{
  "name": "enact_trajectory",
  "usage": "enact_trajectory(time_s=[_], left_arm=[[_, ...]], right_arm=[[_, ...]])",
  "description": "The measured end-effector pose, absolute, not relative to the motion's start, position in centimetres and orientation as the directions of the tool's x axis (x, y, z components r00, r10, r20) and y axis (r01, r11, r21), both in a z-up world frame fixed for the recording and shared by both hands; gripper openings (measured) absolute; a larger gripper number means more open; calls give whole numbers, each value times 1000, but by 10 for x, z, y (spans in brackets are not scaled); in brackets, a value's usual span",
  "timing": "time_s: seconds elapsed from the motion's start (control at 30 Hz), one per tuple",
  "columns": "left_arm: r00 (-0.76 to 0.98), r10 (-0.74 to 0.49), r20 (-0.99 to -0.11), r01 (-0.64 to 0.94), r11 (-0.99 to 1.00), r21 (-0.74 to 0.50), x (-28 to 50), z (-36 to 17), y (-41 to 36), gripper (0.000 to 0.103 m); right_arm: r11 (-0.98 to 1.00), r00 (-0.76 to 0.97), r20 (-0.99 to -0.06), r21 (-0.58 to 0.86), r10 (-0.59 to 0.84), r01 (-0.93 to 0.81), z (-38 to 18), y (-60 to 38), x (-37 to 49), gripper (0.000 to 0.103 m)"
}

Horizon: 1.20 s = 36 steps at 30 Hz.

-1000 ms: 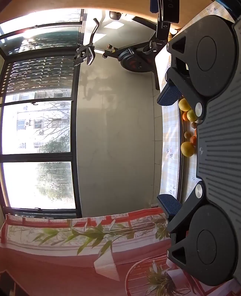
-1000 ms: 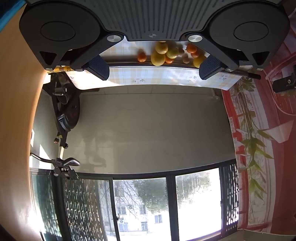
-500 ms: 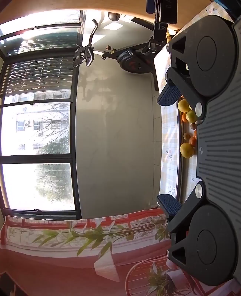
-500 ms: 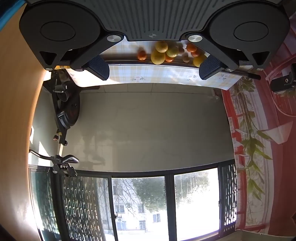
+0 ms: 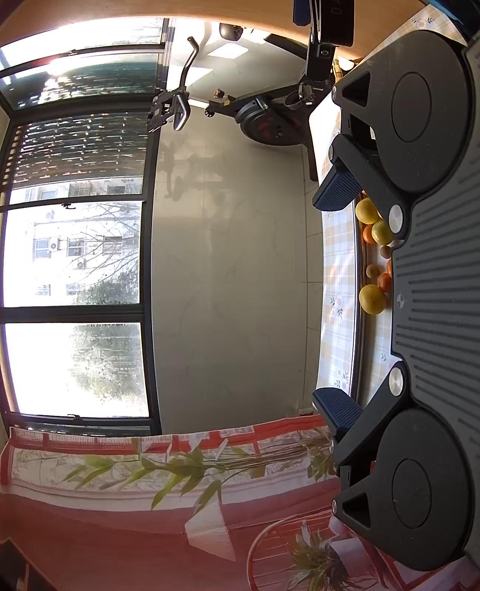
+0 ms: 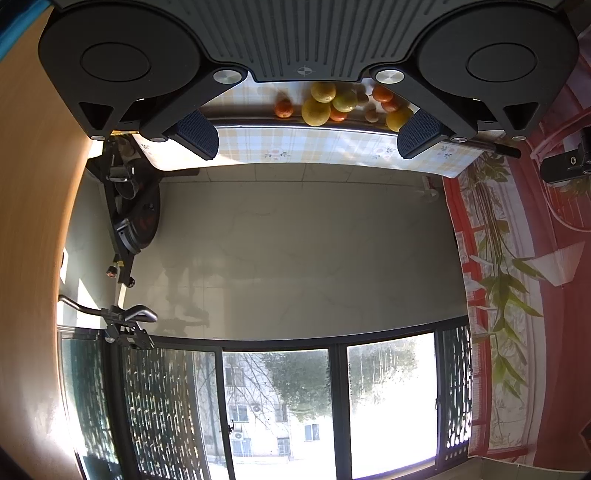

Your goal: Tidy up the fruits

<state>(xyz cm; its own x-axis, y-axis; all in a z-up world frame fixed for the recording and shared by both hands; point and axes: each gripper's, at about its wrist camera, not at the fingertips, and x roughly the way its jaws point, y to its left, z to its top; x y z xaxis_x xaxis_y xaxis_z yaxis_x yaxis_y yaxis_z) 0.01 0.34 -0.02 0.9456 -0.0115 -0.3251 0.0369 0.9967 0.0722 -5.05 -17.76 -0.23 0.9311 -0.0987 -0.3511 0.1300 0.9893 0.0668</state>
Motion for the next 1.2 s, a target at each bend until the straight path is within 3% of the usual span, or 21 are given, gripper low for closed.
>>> enact_trajectory(time_s=[1.2], left_arm=[[951,6,-308,14,998,60,-7,6,2,103]], right_arm=[[988,939,-330,85,-98,133,0,-179,-60,103]])
